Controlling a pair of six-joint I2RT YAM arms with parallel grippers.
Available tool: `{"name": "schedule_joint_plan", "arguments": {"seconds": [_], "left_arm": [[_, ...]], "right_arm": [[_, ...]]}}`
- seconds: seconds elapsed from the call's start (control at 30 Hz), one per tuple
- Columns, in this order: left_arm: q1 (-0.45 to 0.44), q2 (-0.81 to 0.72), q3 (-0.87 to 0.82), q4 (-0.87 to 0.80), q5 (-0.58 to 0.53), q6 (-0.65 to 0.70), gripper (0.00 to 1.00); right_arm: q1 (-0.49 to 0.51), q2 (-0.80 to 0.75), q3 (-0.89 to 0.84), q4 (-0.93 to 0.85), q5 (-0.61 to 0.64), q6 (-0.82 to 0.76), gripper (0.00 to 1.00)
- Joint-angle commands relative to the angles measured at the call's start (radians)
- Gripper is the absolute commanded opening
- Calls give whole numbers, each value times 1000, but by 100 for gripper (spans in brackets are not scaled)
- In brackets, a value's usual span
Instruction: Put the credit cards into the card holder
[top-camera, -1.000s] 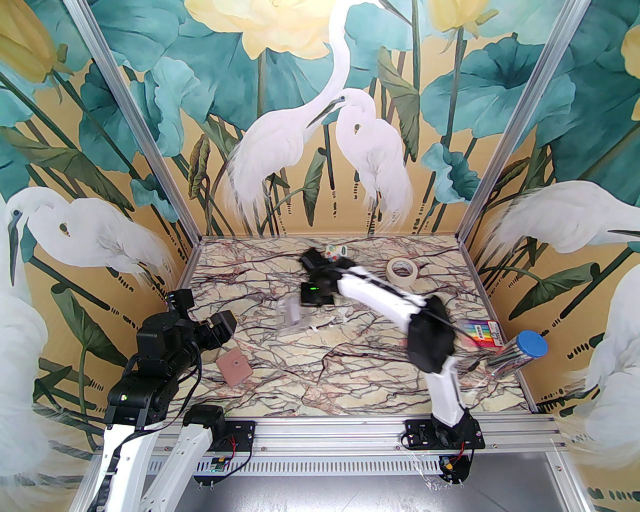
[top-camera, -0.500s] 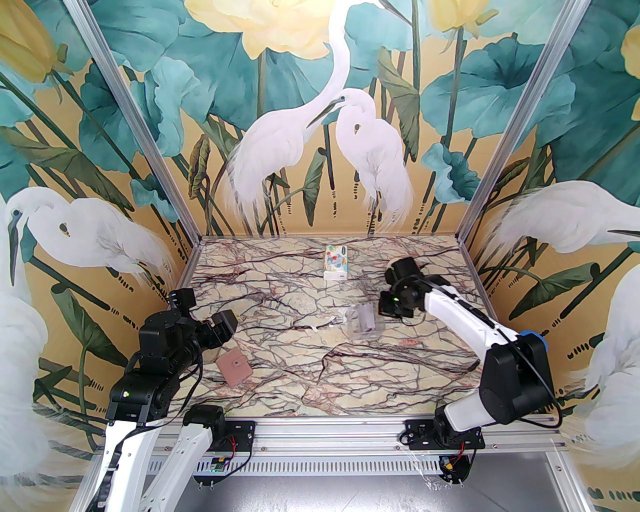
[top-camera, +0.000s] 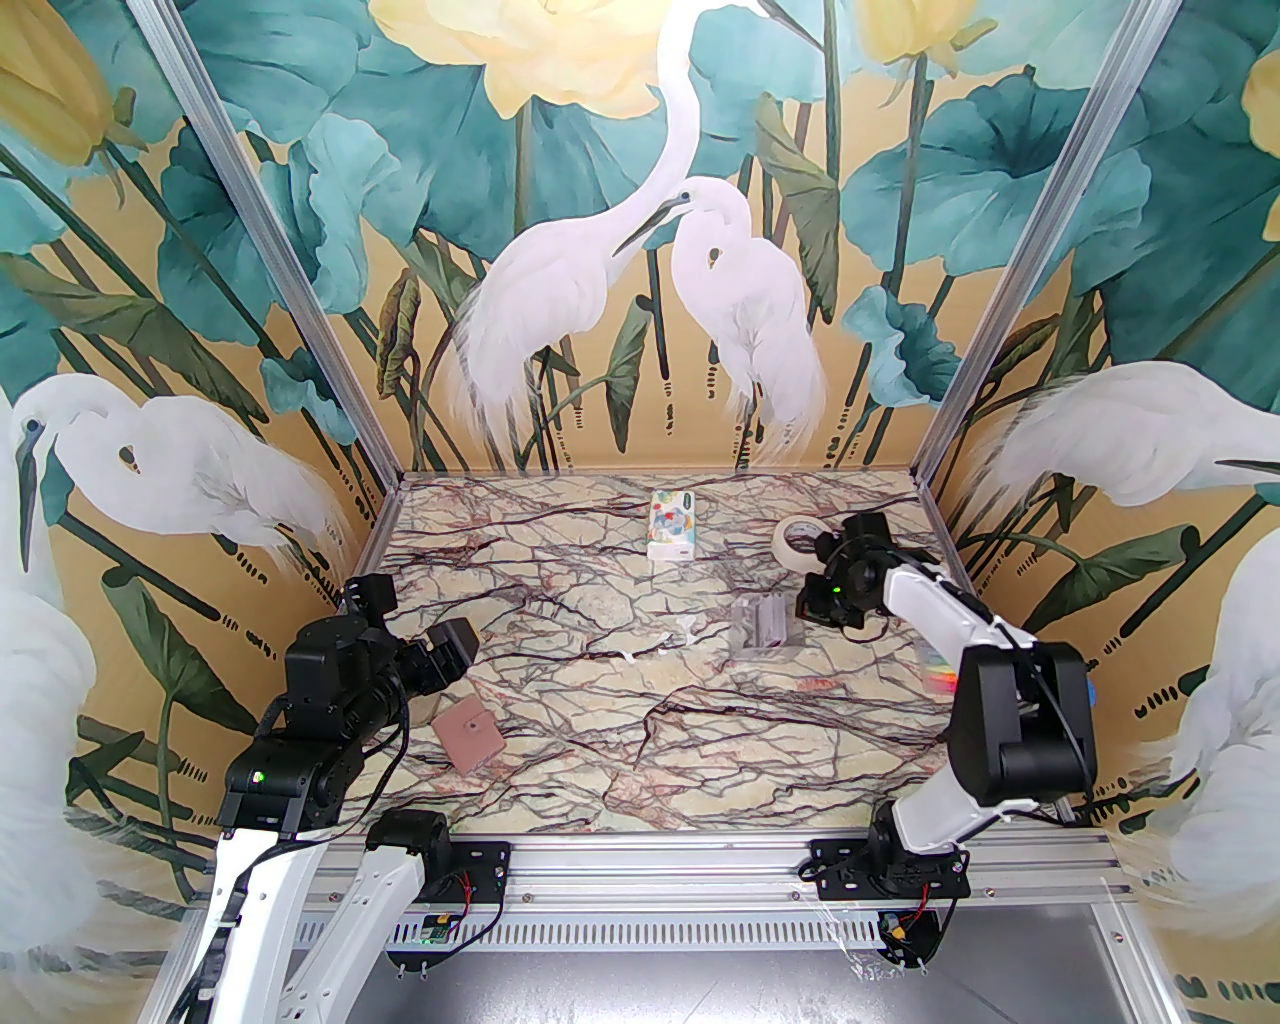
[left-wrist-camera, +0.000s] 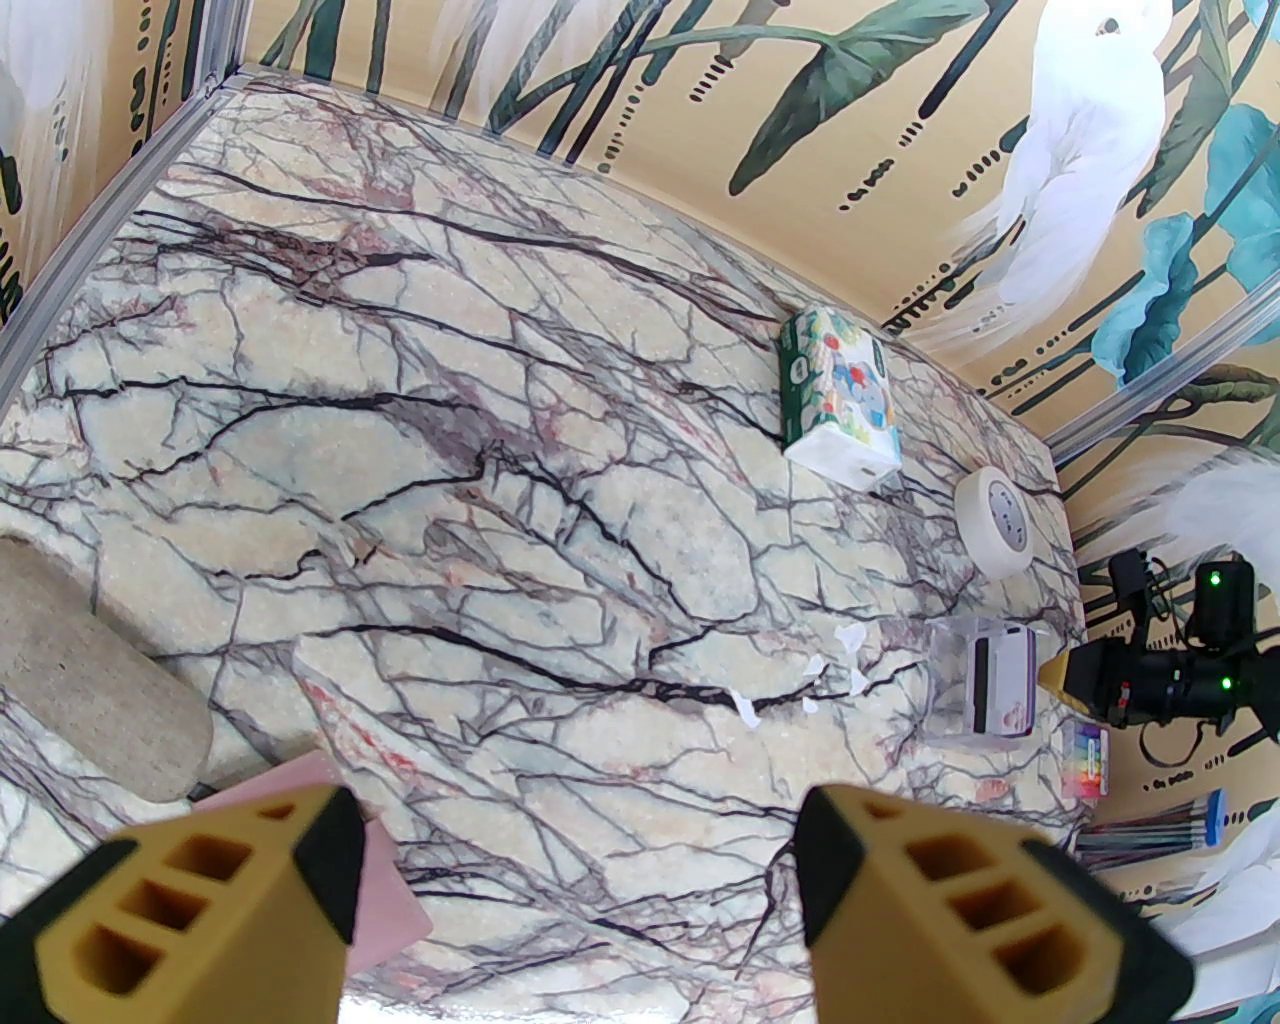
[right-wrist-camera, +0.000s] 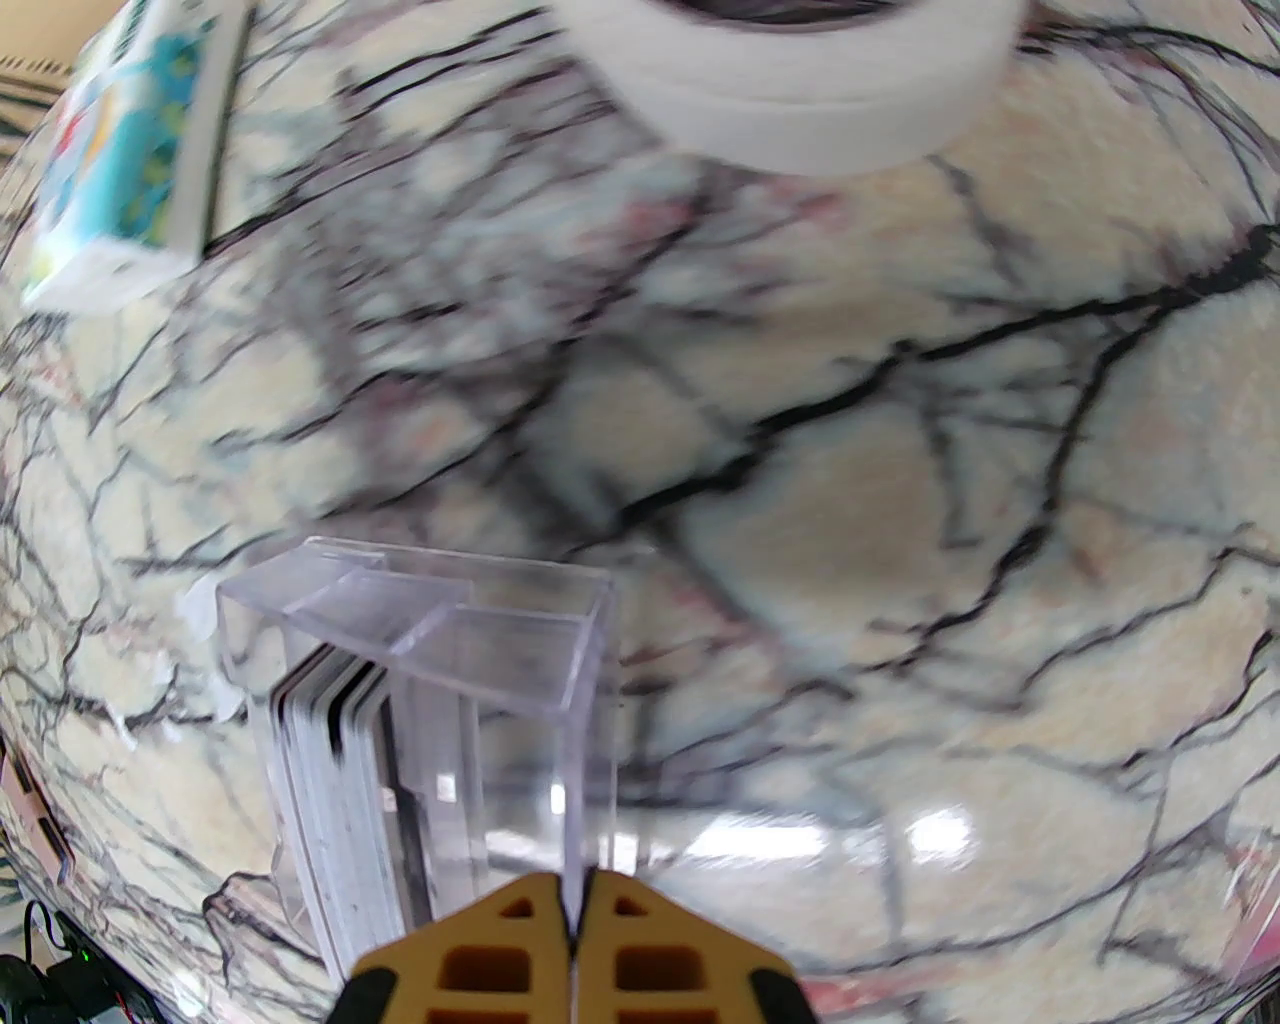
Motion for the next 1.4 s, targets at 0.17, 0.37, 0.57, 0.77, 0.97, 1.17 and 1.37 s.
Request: {"name": "schedule_joint_plan", "arguments": {"seconds": [0.17, 0.37, 0.57, 0.77, 0.97, 1.17, 1.37], "left_arm": [[7, 12, -8, 20, 28, 0, 76], [8, 30, -6, 23, 41, 3, 76], [7, 32, -7, 21, 36, 2, 75], [7, 32, -7, 23, 39, 3, 75], [7, 15, -10, 25, 20, 14, 80], [9, 6, -17, 33, 12, 16, 85], [9, 23, -36, 74, 73, 10, 98]], "right_arm": [[-47, 69, 120, -23, -74, -84, 0], [-47, 91, 131, -29, -68, -122, 0], [-49, 117, 134, -79, -76, -148, 0], [-50, 130, 144, -90, -63, -142, 4], [-56, 129, 173, -115, -112, -120, 24], [-56, 84, 197, -150, -82, -110, 41], [-53, -86, 169, -126, -52, -66, 49]]}}
